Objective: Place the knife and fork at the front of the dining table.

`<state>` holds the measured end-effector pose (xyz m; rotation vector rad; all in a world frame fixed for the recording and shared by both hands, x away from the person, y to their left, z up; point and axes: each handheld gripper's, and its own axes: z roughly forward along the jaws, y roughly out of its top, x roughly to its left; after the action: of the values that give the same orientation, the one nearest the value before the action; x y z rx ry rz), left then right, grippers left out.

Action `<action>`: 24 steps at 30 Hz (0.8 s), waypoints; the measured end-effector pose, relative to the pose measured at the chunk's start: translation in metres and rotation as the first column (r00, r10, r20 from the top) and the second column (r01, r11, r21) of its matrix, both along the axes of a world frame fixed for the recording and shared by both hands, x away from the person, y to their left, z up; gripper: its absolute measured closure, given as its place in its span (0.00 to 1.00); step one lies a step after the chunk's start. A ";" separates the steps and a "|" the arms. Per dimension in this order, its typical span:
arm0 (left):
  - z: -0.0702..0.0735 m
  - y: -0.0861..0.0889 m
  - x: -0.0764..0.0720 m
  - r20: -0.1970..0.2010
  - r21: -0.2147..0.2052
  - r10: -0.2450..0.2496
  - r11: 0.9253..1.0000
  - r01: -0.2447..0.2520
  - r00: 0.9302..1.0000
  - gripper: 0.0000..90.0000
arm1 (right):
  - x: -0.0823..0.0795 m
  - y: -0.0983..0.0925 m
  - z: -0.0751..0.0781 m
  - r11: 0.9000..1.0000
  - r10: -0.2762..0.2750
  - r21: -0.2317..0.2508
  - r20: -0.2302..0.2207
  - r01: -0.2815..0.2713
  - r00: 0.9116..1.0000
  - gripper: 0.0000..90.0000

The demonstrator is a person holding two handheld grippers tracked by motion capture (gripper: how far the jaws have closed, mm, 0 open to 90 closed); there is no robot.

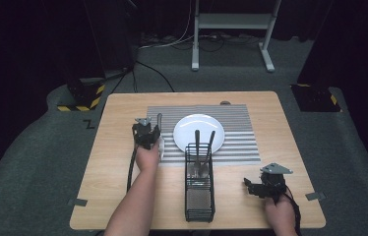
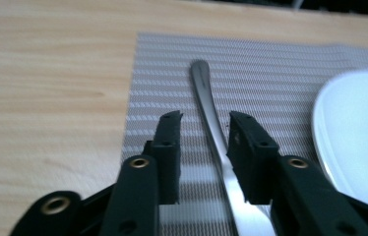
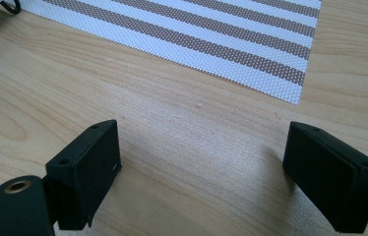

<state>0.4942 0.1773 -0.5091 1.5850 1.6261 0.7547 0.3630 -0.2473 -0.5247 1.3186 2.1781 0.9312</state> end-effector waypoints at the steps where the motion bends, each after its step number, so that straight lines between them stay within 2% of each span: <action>1: -0.001 -0.001 -0.004 0.002 0.004 -0.011 1.000 0.011 1.000 0.70 | 0.000 0.000 0.000 1.000 -0.001 -0.002 0.000 0.001 1.000 0.16; 6: -0.005 -0.006 -0.024 -0.021 0.000 -0.067 0.998 0.067 0.998 0.60 | 0.000 0.000 0.000 1.000 0.000 0.001 0.000 0.000 1.000 0.16; 13: -0.006 -0.006 -0.059 -0.024 0.036 -0.124 0.992 0.125 0.992 0.52 | 0.000 0.000 0.000 1.000 0.000 0.001 0.000 0.000 1.000 0.16; 15: -0.007 -0.008 -0.067 -0.038 0.050 -0.154 0.987 0.156 0.987 0.51 | 0.000 0.000 0.000 1.000 0.000 0.001 -0.001 0.000 1.000 0.16; 17: -0.010 -0.012 -0.073 -0.061 0.063 -0.193 0.978 0.197 0.979 0.49 | 0.000 0.000 0.000 1.000 0.000 0.001 -0.001 0.000 1.000 0.16; 21: -0.015 -0.016 -0.078 -0.097 0.087 -0.204 0.973 0.213 0.974 0.59 | 0.000 0.000 0.000 1.000 0.000 0.001 -0.001 0.000 1.000 0.16; 24: -0.015 -0.017 -0.078 -0.104 0.102 -0.209 0.970 0.219 0.972 0.74 | 0.000 0.000 0.000 1.000 0.000 0.001 0.000 0.000 1.000 0.16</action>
<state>0.4164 0.1602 -0.5240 1.8666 1.4667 0.6772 0.3631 -0.2473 -0.5247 1.3188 2.1786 0.9324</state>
